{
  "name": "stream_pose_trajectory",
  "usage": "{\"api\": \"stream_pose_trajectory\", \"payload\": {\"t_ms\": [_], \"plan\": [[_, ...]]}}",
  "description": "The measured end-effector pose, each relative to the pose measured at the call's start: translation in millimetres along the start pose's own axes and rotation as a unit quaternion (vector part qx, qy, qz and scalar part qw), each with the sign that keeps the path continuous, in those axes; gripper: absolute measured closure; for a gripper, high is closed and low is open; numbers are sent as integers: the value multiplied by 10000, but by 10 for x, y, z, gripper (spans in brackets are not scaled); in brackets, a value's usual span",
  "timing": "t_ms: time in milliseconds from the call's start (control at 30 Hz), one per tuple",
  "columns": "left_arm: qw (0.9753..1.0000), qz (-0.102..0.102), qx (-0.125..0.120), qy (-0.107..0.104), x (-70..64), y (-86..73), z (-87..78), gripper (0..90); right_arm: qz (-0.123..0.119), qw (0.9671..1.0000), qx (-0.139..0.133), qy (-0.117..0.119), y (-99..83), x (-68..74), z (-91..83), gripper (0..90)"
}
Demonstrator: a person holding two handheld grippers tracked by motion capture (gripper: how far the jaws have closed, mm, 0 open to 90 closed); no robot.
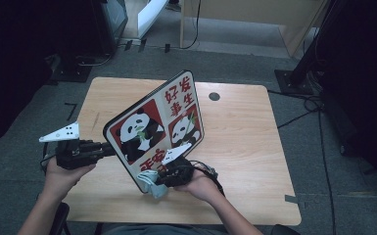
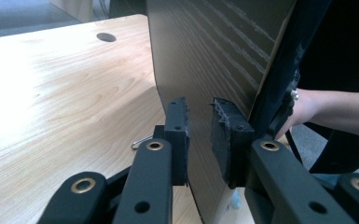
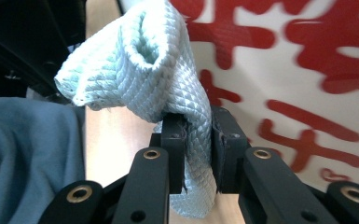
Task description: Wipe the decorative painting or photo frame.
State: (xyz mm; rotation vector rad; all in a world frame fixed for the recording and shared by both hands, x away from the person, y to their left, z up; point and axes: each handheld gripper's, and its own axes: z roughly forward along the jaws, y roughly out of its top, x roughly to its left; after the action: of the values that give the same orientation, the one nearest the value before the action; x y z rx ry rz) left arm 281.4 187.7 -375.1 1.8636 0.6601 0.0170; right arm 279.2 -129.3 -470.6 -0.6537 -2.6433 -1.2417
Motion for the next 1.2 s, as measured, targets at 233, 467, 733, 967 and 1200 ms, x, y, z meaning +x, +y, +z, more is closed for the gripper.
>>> {"api": "stream_pose_trajectory", "payload": {"t_ms": [233,467,733,967,1200], "plan": [[10000,32,69,47,-8,-27,-51,712,-2,10000,-43,-70,-19,-77,-38,775],[10000,7,16,26,-19,-67,-176,658,-11,9999,-104,-133,-8,-123,-96,775],[9999,74,-54,-50,-114,-81,-210,632,-80,9998,-131,-156,-7,-182,-122,773],[9999,121,3,-92,-167,-65,-137,628,-8,9997,-148,-205,-10,-238,-168,774],[9997,152,8,-203,-210,-44,-48,655,44,9992,-267,-293,28,-247,-260,778]]}}
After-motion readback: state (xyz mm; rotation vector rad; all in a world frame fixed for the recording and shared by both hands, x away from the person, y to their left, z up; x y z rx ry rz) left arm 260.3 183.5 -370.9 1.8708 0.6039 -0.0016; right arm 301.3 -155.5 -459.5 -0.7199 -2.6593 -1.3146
